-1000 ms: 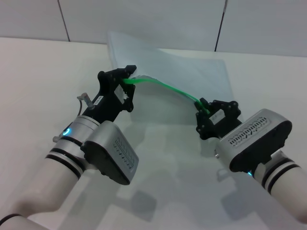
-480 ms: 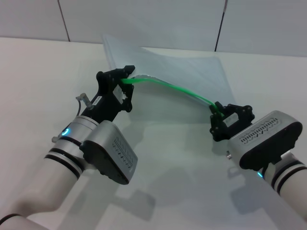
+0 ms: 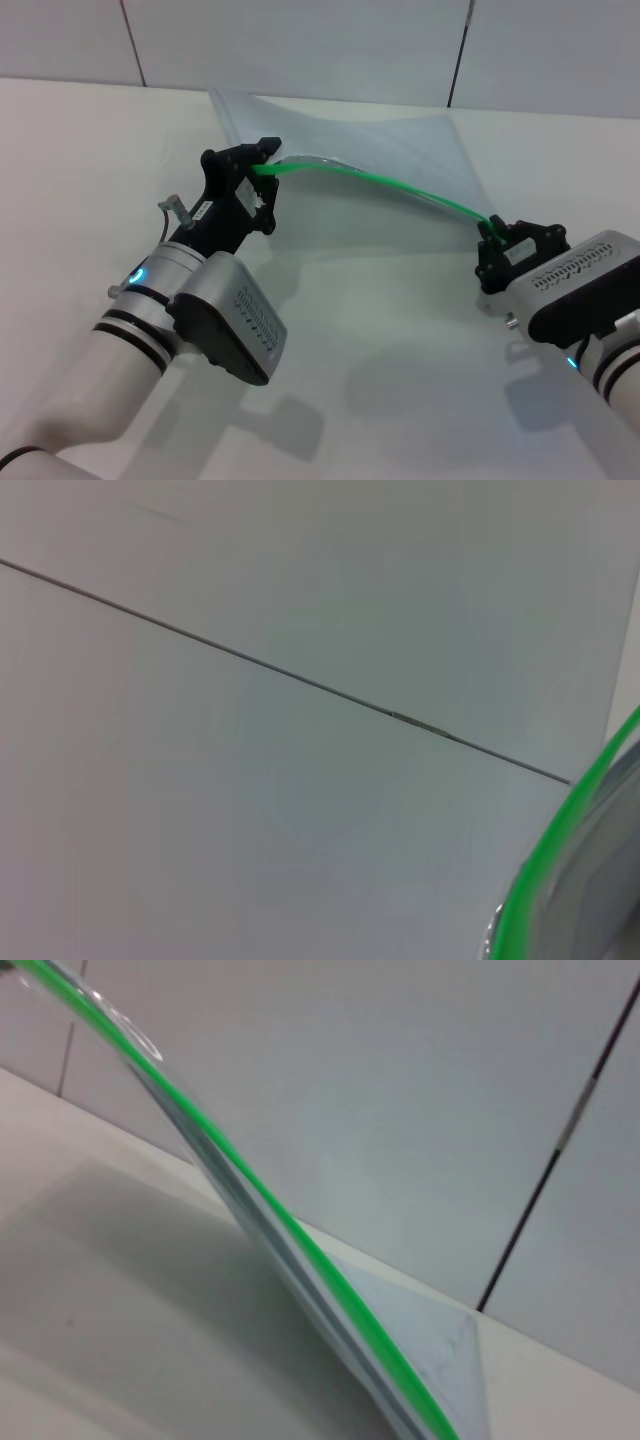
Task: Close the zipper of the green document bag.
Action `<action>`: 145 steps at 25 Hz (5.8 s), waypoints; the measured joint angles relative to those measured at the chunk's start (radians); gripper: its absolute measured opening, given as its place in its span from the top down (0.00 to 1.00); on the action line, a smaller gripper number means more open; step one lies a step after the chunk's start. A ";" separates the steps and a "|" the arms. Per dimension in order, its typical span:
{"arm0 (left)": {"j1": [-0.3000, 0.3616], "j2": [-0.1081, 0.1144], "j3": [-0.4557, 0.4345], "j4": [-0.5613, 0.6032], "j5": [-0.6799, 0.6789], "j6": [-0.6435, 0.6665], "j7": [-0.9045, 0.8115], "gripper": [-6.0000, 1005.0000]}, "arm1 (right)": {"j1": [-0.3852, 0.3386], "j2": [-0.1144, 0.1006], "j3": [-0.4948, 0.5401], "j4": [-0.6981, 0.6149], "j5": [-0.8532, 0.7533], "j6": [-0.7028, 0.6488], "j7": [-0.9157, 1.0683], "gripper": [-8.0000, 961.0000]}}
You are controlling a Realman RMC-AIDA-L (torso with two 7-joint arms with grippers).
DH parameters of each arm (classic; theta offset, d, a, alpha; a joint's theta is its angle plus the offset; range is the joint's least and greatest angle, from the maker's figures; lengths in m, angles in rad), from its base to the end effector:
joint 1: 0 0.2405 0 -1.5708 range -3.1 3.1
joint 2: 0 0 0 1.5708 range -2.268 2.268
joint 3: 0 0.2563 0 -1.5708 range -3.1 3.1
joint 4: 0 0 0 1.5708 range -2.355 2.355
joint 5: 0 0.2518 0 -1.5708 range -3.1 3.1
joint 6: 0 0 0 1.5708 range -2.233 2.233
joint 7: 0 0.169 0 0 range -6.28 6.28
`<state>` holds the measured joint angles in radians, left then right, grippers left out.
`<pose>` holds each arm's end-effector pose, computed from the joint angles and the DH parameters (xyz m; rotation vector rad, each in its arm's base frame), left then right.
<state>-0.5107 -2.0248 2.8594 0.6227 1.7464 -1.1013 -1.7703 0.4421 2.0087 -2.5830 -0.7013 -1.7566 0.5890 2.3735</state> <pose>-0.2369 0.3641 -0.1287 -1.7219 0.5634 0.0056 0.2843 0.3773 -0.1508 -2.0063 0.3926 0.1867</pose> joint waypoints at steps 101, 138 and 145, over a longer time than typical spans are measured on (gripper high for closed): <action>-0.016 -0.008 -0.038 -0.134 -0.277 -0.259 -0.888 0.17 | 0.054 0.014 -0.037 -0.056 0.296 0.319 0.205 0.09; -0.023 -0.009 -0.029 -0.155 -0.271 -0.252 -0.899 0.18 | 0.065 0.014 -0.040 -0.043 0.296 0.311 0.204 0.09; -0.023 -0.009 -0.028 -0.155 -0.271 -0.251 -0.899 0.18 | 0.066 0.015 -0.040 -0.041 0.296 0.311 0.204 0.09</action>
<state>-0.5338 -2.0339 2.8318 0.4677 1.4756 -1.3519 -2.6692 0.5078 2.0232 -2.6231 -0.7420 -1.4602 0.9003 2.5770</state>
